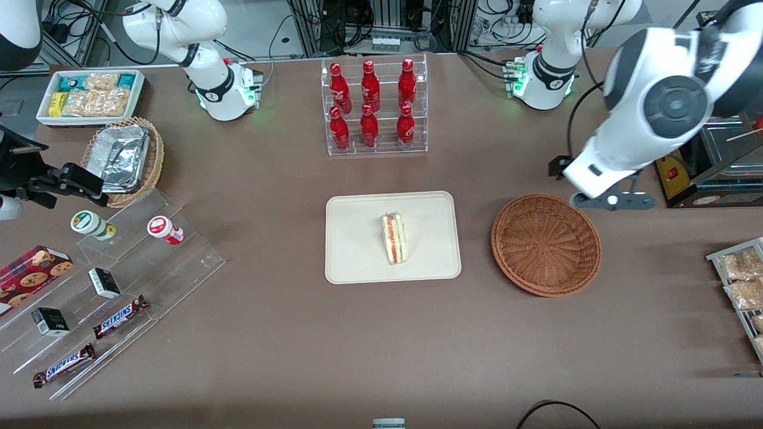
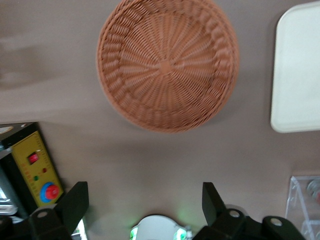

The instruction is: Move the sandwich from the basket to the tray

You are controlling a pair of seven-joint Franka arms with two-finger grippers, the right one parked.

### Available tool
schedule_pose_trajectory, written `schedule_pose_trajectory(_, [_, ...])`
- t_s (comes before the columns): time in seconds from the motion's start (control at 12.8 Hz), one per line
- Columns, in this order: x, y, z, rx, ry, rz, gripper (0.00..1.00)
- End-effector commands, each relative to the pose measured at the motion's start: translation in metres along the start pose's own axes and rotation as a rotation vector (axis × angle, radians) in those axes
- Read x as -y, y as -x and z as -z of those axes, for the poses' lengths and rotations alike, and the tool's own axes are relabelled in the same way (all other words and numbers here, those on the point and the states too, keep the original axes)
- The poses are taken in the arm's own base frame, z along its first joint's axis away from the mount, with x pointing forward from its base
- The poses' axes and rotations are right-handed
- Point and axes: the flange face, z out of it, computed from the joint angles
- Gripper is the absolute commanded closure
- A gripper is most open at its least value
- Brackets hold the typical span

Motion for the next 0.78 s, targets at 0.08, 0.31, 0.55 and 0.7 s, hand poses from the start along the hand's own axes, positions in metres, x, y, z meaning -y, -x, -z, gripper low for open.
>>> schedule_pose_trajectory(0.08, [0.051, 0.029, 0.029, 0.032, 0.055, -0.074, 0.00])
schedule_pose_trajectory(0.31, [0.089, 0.044, 0.054, 0.032, 0.077, -0.059, 0.00])
schedule_pose_trajectory(0.55, [0.115, 0.048, 0.063, -0.001, 0.088, -0.012, 0.00])
schedule_pose_trajectory(0.7, [0.122, 0.049, 0.074, -0.027, 0.076, -0.001, 0.00])
